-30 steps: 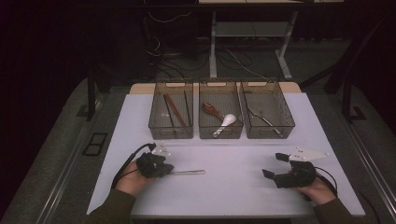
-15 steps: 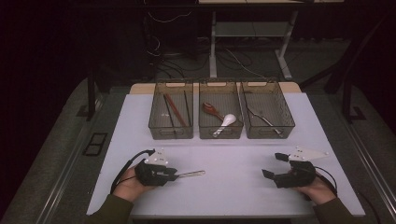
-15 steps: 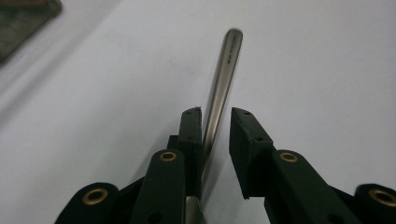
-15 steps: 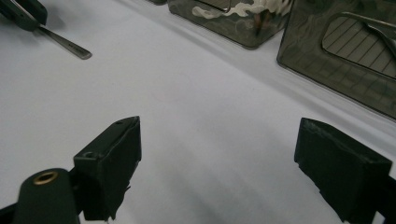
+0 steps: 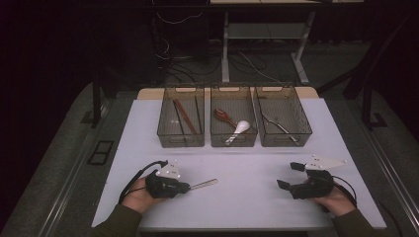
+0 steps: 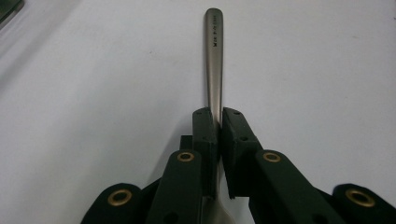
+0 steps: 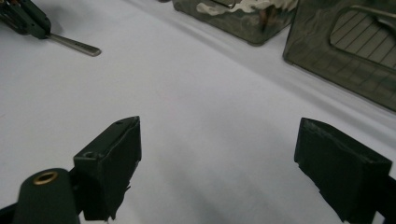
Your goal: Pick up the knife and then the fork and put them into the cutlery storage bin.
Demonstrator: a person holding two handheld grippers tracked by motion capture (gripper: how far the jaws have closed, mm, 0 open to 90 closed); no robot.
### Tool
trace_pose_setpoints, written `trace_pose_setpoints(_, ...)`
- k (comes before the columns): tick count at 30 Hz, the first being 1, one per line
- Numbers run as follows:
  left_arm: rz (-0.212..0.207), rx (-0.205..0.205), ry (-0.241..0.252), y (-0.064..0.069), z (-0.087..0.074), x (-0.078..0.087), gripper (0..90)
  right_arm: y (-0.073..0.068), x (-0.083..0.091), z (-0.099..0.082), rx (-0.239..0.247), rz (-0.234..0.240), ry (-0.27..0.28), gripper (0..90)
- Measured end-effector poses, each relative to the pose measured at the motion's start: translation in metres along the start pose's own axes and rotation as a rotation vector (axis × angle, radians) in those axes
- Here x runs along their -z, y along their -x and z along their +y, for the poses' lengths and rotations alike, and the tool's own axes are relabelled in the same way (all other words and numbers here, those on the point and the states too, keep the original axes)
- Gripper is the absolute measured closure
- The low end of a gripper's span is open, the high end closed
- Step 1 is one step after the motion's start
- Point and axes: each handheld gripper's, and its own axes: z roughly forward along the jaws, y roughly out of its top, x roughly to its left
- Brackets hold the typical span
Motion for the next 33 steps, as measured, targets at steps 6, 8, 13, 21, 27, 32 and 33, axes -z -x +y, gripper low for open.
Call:
trace_pose_setpoints(6,-0.021,-0.02,0.005,0.004,0.004,-0.004,83.9,0.001,-0.005,0.0,-0.021,0.03,-0.025,14.2)
trace_pose_setpoints(8,-0.027,-0.021,0.017,0.005,0.007,-0.003,83.9,0.001,-0.005,0.001,-0.043,0.047,-0.027,14.2)
trace_pose_setpoints(13,-0.041,-0.036,0.039,0.008,0.015,-0.002,83.9,-0.001,-0.009,0.004,-0.015,0.083,-0.052,14.2)
trace_pose_setpoints(21,-0.068,-0.066,0.085,0.013,0.032,-0.001,83.9,-0.013,-0.016,0.021,0.084,0.226,-0.161,14.1)
trace_pose_setpoints(27,-0.098,-0.107,0.11,0.016,0.052,-0.007,83.9,-0.022,-0.027,0.039,0.161,0.3,-0.207,18.0)
trace_pose_setpoints(32,-0.127,-0.149,0.125,0.021,0.072,-0.014,83.8,-0.027,-0.037,0.053,0.19,0.365,-0.215,21.3)
trace_pose_setpoints(33,-0.132,-0.157,0.126,0.022,0.076,-0.015,83.9,-0.028,-0.04,0.056,0.193,0.38,-0.218,21.3)
